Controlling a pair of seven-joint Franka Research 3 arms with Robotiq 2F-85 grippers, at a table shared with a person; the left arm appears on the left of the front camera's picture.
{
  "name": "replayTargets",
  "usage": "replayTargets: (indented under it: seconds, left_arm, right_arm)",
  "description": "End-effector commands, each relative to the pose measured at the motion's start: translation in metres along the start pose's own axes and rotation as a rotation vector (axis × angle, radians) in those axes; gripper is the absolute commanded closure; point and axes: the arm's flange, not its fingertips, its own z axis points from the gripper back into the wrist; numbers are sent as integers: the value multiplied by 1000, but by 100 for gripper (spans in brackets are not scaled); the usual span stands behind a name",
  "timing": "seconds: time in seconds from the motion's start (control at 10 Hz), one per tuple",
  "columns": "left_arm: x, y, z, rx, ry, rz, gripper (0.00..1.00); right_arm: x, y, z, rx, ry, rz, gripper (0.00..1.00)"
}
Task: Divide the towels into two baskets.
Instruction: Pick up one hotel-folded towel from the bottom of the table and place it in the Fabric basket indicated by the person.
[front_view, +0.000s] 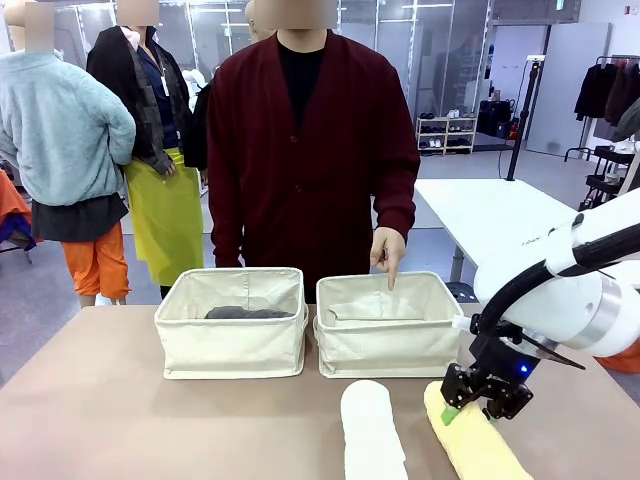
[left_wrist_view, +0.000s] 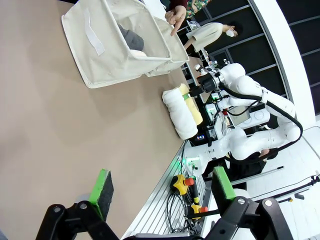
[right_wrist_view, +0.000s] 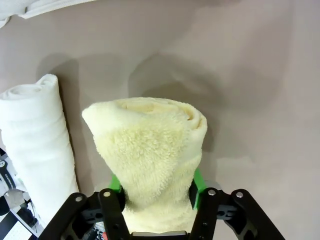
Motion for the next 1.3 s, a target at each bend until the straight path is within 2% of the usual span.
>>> replayTargets:
  seconds: [0.0, 0.1, 0.2, 0.3, 0.7, 1.0, 1.1, 1.2]
  left_arm:
    - [-5, -5, 0, 1, -9, -5, 0]
    - [-5, -5, 0, 1, -9, -5, 0]
    - [-5, -5, 0, 1, -9, -5, 0]
    - [-5, -5, 0, 1, -9, -5, 0]
    - [-5, -5, 0, 1, -9, -5, 0]
    - [-5, -5, 0, 1, -9, -5, 0]
    - [-5, -5, 0, 1, -9, -5, 0]
    - [-5, -5, 0, 1, -9, -5, 0]
  right_arm:
    - [-27, 2, -11, -43, -5, -17, 100]
    - [-27, 2, -5, -35, -11, -14, 94]
    - [-28, 5, 6, -22, -28, -2, 100]
    - [-27, 13, 23, -15, -39, 30, 100]
    - [-14, 78, 99, -105, -61, 509, 100]
    - [-12, 136, 98, -178, -14, 899, 100]
    - [-16, 148, 88, -255, 5, 1048, 100]
    - [-19, 154, 80, -344, -17, 1142, 100]
